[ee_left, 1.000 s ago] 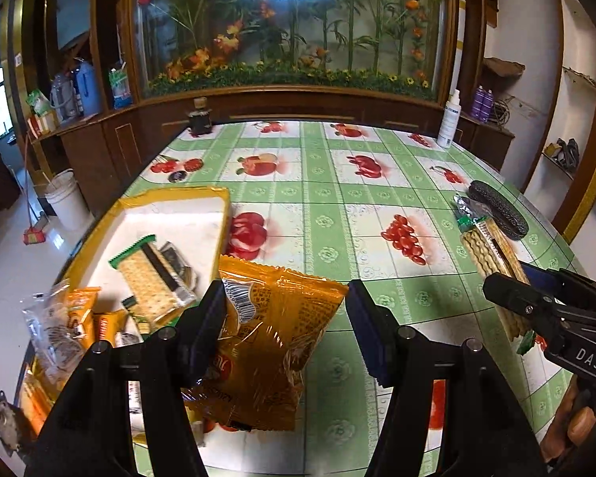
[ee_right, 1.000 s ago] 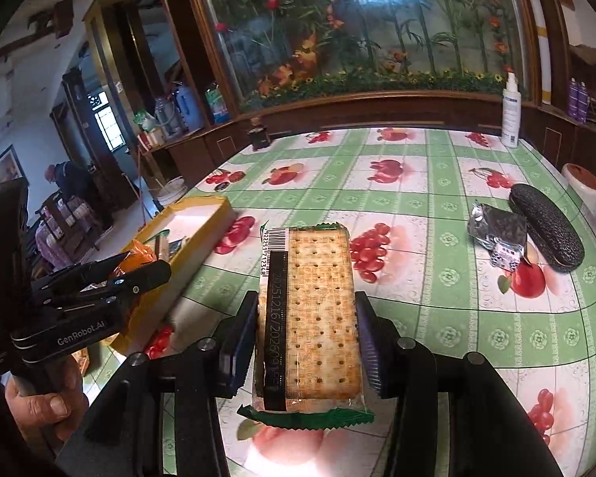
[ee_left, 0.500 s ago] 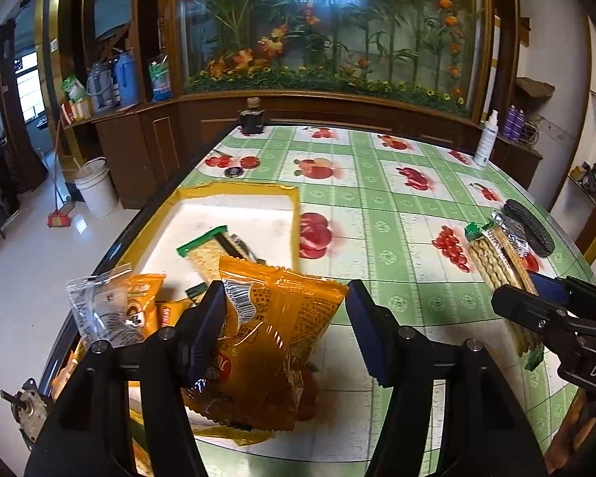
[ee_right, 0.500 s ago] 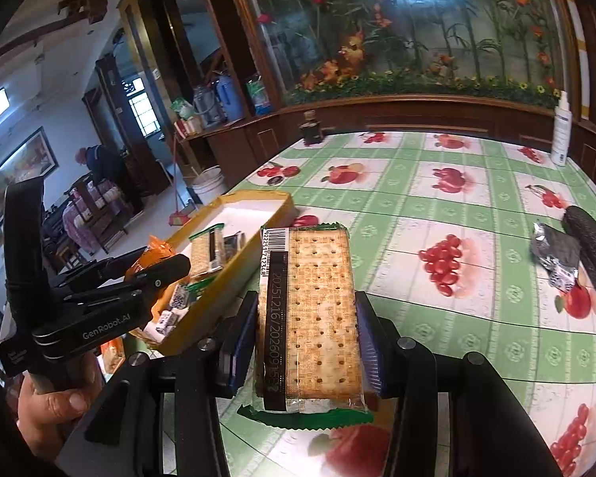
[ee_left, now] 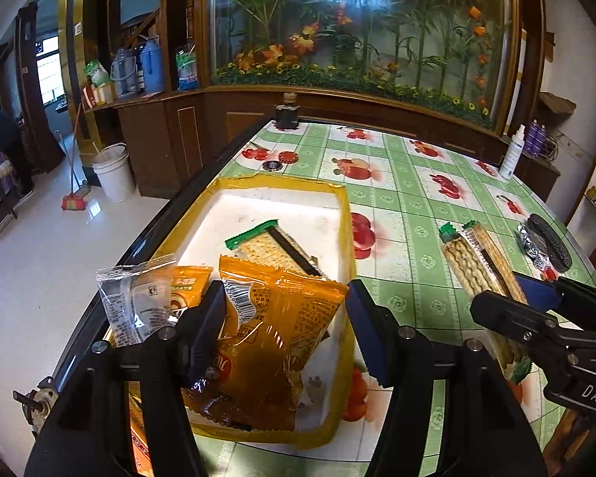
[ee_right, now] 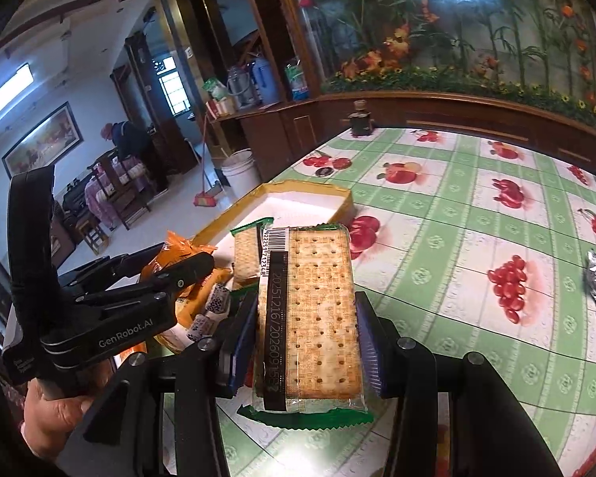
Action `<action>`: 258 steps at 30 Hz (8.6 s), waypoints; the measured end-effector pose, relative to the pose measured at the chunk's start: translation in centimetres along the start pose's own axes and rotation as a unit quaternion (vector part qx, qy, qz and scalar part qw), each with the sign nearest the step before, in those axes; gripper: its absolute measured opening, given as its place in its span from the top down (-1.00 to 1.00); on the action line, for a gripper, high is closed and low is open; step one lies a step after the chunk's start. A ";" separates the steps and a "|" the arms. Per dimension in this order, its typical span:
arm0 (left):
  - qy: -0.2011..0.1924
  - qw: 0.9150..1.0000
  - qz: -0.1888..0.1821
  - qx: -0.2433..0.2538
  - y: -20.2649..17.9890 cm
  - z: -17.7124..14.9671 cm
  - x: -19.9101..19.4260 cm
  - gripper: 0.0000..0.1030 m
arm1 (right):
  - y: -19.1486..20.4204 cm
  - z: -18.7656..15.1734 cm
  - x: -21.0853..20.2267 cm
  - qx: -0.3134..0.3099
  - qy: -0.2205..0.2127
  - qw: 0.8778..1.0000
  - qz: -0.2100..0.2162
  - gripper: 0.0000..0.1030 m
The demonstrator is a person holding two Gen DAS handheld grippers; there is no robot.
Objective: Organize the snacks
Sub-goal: 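Carry the orange pack and cracker pack over the tray with both tools, then open both tools to drop the orange pack and cracker pack into the tray, then grasp the silver foil pack with the left tool while the right tool grasps the white candy pack, then carry the silver foil pack and white candy pack over the tray with both tools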
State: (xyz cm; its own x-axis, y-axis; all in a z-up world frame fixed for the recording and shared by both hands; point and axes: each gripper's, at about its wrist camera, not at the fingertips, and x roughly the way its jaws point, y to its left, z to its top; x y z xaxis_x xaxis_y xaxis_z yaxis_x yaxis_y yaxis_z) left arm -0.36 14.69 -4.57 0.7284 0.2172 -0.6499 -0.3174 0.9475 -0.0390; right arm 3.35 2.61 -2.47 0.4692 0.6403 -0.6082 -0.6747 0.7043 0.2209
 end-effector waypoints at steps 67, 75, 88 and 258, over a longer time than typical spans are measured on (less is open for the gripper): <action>0.096 0.994 0.016 -0.049 4.7 0.6 5.8 -0.47 | 1.6 4.8 14.3 0.024 0.055 0.997 0.039 0.02; 0.088 0.994 0.004 -0.064 4.5 0.9 4.7 -0.48 | 0.1 4.8 11.3 0.043 0.029 0.998 0.040 -0.21; 0.058 0.998 -0.035 -0.016 -1.2 1.8 2.0 -0.48 | -7.0 1.5 3.5 0.095 -0.008 0.995 -0.007 -0.21; 0.044 0.998 0.010 -0.054 6.3 0.0 3.4 0.60 | 3.3 5.5 11.5 0.020 0.029 0.996 0.078 0.33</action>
State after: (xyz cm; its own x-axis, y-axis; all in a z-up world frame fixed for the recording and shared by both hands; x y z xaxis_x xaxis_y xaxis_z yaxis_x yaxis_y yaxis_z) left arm 0.12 21.36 -7.03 0.6664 0.2087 -0.7158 -0.3976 0.9116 -0.1044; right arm 9.64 13.93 -4.57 0.3253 0.7249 -0.6072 -0.7128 0.6099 0.3462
